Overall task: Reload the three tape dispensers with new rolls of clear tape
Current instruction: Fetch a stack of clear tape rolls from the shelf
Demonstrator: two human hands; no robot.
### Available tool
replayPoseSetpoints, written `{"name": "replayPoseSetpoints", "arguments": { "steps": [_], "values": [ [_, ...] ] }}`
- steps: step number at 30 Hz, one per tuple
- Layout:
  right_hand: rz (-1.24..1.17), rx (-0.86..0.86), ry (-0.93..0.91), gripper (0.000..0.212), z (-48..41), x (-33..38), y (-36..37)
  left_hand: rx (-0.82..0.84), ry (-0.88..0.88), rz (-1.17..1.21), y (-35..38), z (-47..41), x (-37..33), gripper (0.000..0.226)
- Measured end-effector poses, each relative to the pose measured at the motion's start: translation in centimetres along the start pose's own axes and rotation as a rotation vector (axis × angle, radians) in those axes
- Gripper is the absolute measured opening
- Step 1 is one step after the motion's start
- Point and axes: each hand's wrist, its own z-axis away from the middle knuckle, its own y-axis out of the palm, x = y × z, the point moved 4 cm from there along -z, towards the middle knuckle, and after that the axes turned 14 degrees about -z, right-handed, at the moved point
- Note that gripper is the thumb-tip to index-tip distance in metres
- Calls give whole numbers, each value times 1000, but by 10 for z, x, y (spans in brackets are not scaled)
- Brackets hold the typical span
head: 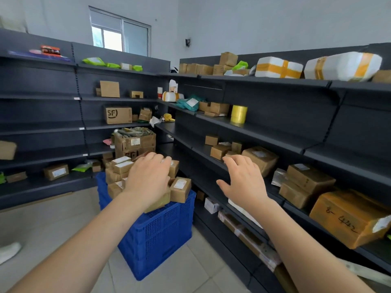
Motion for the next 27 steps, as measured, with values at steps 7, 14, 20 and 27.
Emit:
{"name": "replayPoseSetpoints", "arguments": {
  "steps": [7, 14, 20, 27],
  "values": [
    [45, -12, 28, 54, -91, -36, 36, -9, 51, 13, 63, -100, 0, 43],
    [63, -19, 59, 58, -188, -107, 78, -30, 79, 6, 129, -212, -36, 47],
    [62, -35, 61, 55, -275, -178, 92, -56, 87, 15, 170, -317, -72, 49],
    [91, -46, 75, 54, -363, -245, 105, -79, 115, 71, 212, -422, -109, 42]
  ]
}}
